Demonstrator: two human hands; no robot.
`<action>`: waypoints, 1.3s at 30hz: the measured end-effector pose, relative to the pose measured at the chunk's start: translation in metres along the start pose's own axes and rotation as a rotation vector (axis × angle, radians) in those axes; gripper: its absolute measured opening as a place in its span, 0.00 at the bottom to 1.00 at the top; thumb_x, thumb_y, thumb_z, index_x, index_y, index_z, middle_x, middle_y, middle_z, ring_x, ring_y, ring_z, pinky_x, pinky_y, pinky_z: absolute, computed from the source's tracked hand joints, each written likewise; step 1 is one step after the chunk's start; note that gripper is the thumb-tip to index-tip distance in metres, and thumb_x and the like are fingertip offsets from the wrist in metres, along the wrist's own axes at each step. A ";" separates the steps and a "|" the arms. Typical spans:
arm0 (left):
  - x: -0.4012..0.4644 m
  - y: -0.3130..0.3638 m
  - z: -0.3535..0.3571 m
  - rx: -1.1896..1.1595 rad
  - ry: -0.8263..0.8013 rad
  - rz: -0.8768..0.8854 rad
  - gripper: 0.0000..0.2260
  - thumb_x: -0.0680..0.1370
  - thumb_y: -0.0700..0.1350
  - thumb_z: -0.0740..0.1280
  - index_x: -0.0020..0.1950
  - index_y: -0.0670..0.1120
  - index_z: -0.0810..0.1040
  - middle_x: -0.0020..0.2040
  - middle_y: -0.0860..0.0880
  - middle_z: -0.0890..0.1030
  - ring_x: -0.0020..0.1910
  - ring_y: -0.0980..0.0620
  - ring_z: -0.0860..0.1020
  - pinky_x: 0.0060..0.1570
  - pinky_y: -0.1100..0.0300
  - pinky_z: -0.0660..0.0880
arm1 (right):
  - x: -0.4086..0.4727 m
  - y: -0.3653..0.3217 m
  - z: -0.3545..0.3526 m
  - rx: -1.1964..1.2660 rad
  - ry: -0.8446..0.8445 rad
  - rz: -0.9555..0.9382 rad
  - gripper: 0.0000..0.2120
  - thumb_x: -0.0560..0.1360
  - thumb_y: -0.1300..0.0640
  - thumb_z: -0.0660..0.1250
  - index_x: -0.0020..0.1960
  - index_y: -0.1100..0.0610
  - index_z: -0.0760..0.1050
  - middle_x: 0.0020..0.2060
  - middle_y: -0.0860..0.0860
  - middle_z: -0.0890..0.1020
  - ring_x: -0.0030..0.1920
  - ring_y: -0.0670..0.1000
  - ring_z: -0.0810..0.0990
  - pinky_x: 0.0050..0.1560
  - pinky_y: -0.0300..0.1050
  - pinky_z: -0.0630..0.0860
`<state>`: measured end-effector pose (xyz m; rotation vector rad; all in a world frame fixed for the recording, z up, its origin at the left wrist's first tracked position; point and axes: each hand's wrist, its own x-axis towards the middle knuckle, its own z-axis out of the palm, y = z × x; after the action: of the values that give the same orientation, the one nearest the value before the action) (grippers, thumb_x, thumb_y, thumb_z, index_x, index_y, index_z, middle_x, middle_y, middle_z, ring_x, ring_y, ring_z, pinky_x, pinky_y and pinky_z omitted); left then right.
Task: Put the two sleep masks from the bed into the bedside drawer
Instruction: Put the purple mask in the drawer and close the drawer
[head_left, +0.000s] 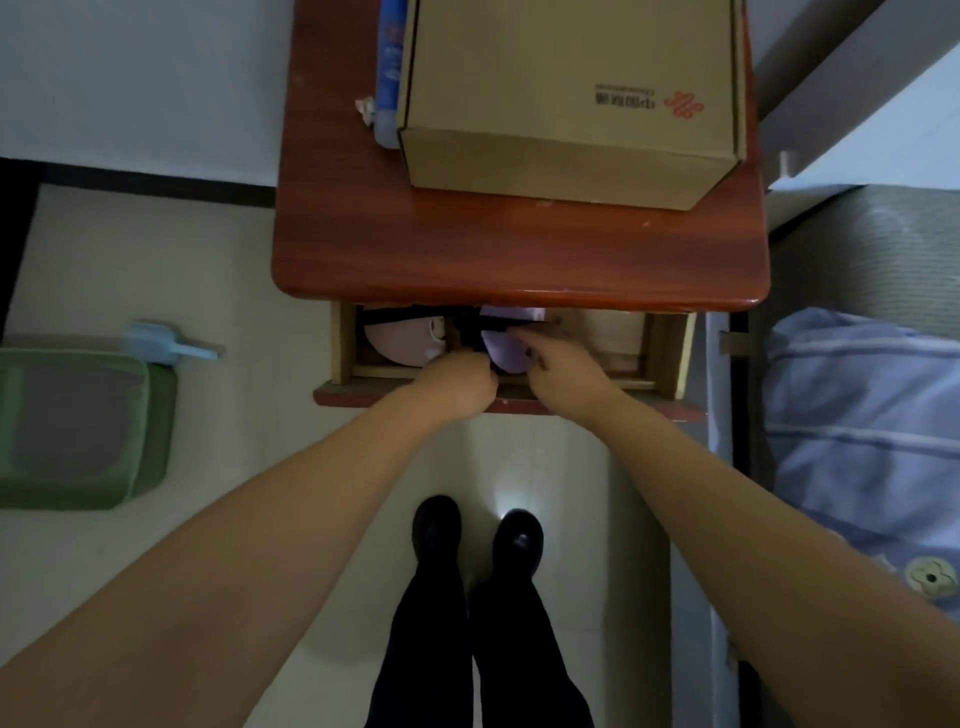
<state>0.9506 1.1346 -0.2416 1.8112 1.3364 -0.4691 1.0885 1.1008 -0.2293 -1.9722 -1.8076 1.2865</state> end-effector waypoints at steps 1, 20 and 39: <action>-0.005 -0.004 -0.001 0.033 0.022 -0.030 0.10 0.78 0.40 0.55 0.50 0.39 0.75 0.48 0.38 0.77 0.48 0.41 0.76 0.43 0.51 0.72 | 0.009 -0.002 0.004 -0.089 -0.072 -0.021 0.21 0.76 0.66 0.56 0.68 0.59 0.69 0.66 0.59 0.74 0.65 0.59 0.72 0.66 0.51 0.69; 0.015 -0.021 -0.025 0.142 -0.064 0.111 0.16 0.81 0.46 0.51 0.62 0.41 0.71 0.58 0.38 0.76 0.47 0.47 0.75 0.45 0.56 0.71 | 0.024 -0.007 0.000 -0.165 -0.234 0.099 0.16 0.78 0.65 0.54 0.63 0.62 0.73 0.63 0.61 0.76 0.61 0.59 0.74 0.60 0.47 0.69; -0.039 -0.010 -0.006 -0.158 0.063 0.180 0.25 0.79 0.51 0.59 0.74 0.46 0.60 0.74 0.44 0.64 0.71 0.44 0.66 0.69 0.50 0.65 | -0.070 0.002 -0.007 1.753 0.102 0.708 0.20 0.79 0.61 0.53 0.71 0.64 0.60 0.68 0.64 0.70 0.67 0.62 0.71 0.69 0.58 0.65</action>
<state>0.9255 1.1167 -0.2144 1.8062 1.2034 -0.2067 1.1023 1.0420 -0.1933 -1.3017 0.4329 1.7492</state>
